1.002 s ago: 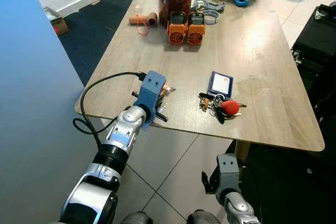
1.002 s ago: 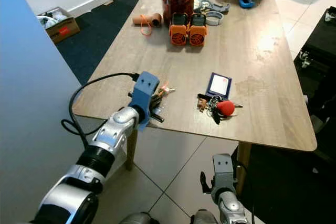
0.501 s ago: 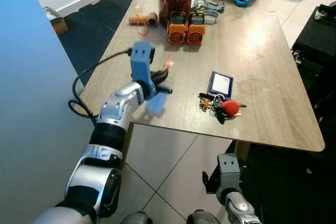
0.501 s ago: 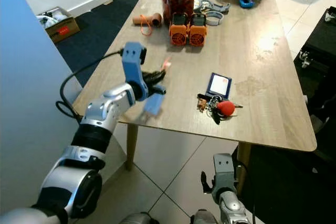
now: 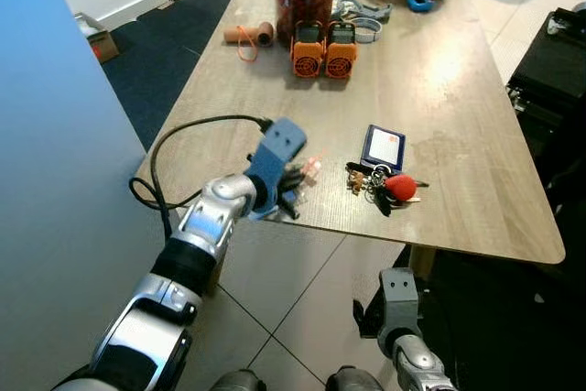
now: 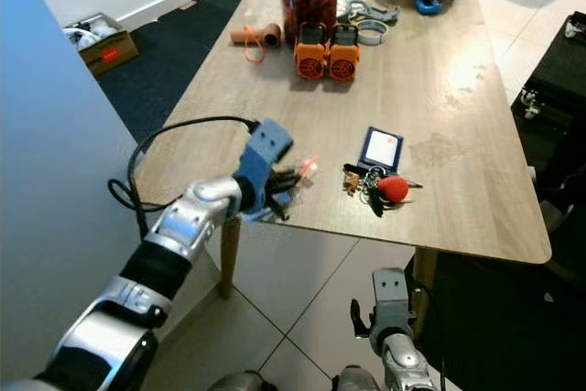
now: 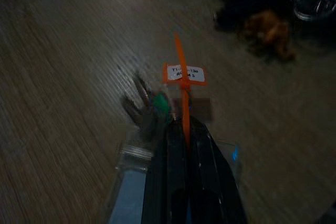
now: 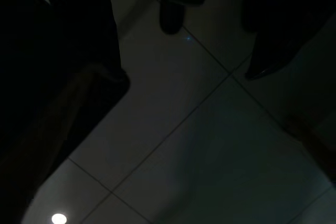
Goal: Hang keys on a hook
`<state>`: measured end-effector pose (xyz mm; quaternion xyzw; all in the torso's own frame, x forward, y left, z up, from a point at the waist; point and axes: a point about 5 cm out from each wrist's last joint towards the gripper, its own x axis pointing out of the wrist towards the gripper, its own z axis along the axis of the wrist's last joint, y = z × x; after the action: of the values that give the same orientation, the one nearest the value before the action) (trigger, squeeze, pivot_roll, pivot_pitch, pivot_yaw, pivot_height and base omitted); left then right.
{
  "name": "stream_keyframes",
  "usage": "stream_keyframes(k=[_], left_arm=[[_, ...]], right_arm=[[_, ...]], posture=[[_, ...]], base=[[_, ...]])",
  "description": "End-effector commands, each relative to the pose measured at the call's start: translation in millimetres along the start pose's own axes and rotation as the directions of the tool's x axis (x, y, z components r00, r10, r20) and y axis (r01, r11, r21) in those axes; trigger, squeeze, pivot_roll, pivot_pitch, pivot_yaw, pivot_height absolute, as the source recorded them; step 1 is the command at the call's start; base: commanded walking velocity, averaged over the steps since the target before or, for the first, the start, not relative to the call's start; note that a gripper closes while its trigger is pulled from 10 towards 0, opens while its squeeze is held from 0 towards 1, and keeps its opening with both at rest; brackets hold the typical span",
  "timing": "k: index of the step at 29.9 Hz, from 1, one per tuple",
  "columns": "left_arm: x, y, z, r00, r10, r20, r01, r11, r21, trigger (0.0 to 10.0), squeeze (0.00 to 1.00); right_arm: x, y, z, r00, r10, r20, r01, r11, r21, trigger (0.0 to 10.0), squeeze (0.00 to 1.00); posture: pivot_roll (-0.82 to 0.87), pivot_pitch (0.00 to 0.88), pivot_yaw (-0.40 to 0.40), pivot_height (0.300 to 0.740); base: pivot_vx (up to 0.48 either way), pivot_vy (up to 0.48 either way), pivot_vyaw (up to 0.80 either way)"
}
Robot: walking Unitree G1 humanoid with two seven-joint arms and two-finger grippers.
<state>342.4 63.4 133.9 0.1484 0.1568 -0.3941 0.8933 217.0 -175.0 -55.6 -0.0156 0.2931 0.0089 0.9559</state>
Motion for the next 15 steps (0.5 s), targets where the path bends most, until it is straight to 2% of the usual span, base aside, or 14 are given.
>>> stream_keyframes(k=[1,8,12,15], left_arm=[[1.4,-1.4,-12,0.999,0.033,-0.035,-0.032,0.999,0.035,10.0,0.0],[5.6,-3.8,-15,0.995,0.096,-0.031,-0.095,0.995,0.03,10.0,0.0],[5.6,8.9,-7,0.98,0.198,0.022,-0.197,0.979,-0.049,10.0,0.0],[5.3,10.4,-6,0.978,0.206,0.023,-0.205,0.977,-0.053,10.0,0.0]], right_arm=[[-3.4,1.1,-9,0.999,0.003,-0.036,-0.003,1.0,0.0,10.0,0.0],[-3.6,0.7,-9,0.999,0.003,-0.035,-0.003,1.0,0.0,10.0,0.0],[-3.7,-0.1,-9,0.999,0.002,-0.034,-0.002,1.0,-0.001,10.0,0.0],[-3.7,0.0,-9,0.999,0.002,-0.034,-0.002,1.0,-0.001,10.0,0.0]], posture=[[0.07,0.093,0.02,0.74],[0.07,0.094,0.019,0.74],[0.07,0.091,0.017,0.74],[0.07,0.091,0.017,0.74]], base=[[0.0,0.0,0.0],[0.0,0.0,0.0],[0.0,0.0,0.0],[0.0,0.0,0.0]])
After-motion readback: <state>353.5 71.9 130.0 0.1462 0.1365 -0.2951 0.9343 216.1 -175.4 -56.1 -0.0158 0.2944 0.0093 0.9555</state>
